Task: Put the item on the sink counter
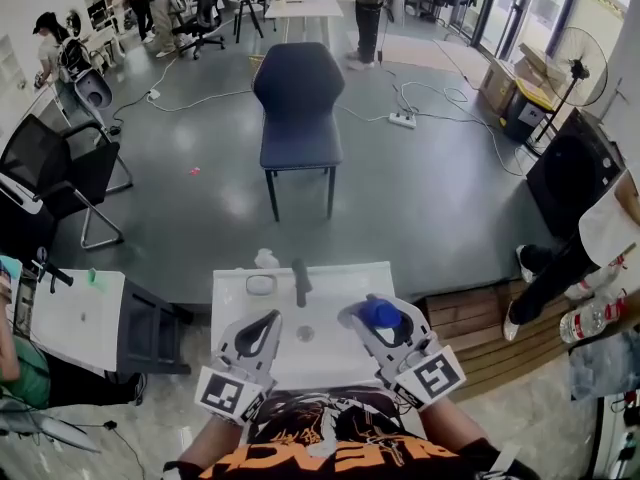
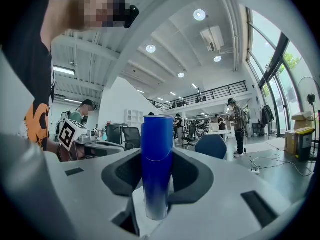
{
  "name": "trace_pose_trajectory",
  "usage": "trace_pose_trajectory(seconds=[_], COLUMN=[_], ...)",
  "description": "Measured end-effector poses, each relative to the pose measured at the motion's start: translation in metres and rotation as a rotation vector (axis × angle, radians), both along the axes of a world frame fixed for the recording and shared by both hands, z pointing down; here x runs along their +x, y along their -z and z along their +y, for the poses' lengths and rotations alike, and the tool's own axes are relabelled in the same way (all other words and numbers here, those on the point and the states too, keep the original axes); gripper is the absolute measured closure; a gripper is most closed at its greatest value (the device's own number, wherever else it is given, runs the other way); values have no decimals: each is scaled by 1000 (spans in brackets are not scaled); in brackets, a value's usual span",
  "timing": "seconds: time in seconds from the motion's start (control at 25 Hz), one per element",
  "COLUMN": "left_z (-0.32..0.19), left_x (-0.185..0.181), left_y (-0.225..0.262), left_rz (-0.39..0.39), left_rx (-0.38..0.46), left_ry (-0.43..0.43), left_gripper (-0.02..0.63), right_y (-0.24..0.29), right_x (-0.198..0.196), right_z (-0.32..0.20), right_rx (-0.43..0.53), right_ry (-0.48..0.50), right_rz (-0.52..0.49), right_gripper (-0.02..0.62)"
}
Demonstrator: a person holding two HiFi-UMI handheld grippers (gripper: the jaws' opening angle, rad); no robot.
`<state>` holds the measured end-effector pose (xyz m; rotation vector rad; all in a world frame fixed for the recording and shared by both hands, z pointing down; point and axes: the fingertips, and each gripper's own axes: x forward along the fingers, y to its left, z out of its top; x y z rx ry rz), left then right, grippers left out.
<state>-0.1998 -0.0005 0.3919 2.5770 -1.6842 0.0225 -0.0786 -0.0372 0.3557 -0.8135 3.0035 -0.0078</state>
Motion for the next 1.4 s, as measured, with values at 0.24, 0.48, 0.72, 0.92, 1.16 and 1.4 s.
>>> trace_pose_trajectory(seconds=[0.24,0.48,0.72,0.92,1.16,1.4], left_z=[-8,-17,-33,-47,-66,-80], left_x=[3,13,35,60,87,112], left_y=[-9,-22,-43,-58,-71,-84], left_rz=[-6,-13,-28,-32,-51,-77], left_rx=[-20,-36,-76,-99,-114,-113], left_ry=[7,2,-30,-75,-100,-90], left_gripper=[591,591,591,591,591,591], right_y=[-16,-34,-59,-79,-119,-150], right_x=[10,23,45,70,102,124], right_z=[-11,-22,-45,-64,-86,-100], right_rx=[11,-22,-102,-110,-145,-167], right_ry=[-9,-42,-81,-132,-176,-180], right_rz=[48,79,66,99,159,187], right_gripper=[437,437,437,437,437,437])
